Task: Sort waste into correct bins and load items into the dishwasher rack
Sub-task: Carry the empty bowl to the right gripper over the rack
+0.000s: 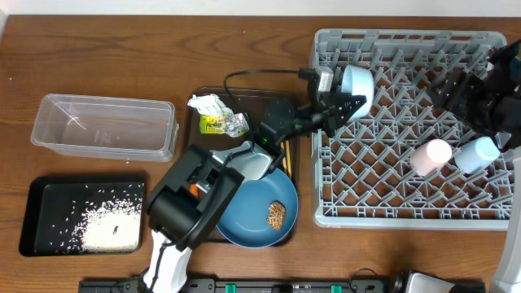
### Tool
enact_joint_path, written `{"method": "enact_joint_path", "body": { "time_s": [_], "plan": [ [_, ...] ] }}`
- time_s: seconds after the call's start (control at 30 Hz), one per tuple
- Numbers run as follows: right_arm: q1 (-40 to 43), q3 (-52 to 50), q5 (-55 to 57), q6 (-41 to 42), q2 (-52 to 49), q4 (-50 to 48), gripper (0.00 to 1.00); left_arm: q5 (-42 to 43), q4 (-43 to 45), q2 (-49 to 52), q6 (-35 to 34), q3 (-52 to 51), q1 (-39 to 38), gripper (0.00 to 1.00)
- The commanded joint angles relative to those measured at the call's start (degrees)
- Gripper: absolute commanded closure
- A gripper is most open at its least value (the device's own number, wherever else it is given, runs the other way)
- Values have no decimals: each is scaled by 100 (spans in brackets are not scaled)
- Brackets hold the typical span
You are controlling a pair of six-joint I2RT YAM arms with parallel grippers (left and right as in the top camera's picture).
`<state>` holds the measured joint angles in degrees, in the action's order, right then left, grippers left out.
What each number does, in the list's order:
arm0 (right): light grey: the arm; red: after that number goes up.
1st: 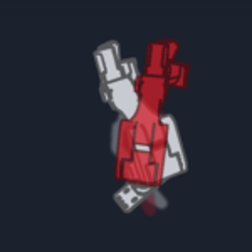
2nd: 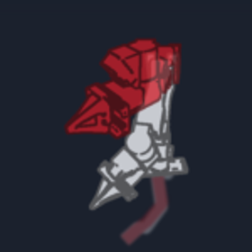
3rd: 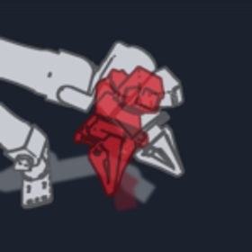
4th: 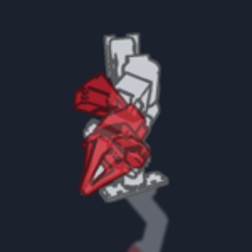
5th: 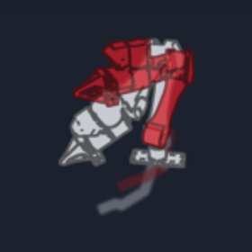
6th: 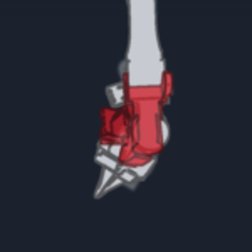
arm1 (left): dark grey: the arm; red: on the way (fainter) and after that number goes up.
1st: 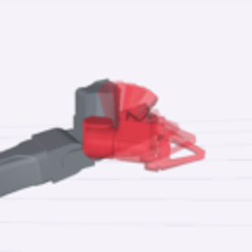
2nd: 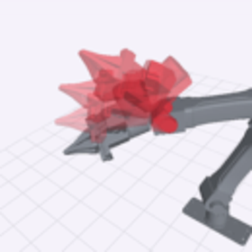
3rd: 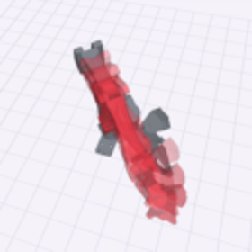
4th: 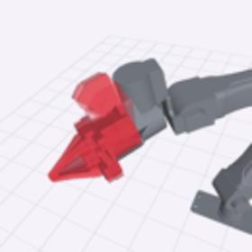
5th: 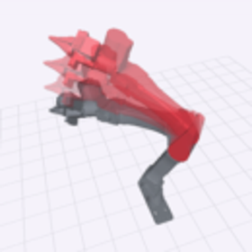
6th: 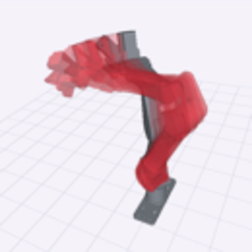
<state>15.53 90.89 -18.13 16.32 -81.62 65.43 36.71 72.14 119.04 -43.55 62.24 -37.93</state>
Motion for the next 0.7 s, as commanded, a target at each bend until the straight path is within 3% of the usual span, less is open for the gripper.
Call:
{"method": "enact_joint_path", "body": {
  "time_s": [0.0, 0.37, 0.67],
  "plan": [
    [63, 7, 39, -57, 72, 63, 29, -142, 85, 144, -616, 48, 24, 94],
    [63, 7, 37, -57, 72, 122, 28, -138, -284, 153, -612, 48, 17, 94],
    [63, 7, 127, -72, 72, 164, 28, -140, 192, 151, -822, 48, -138, 94]
  ]
}}
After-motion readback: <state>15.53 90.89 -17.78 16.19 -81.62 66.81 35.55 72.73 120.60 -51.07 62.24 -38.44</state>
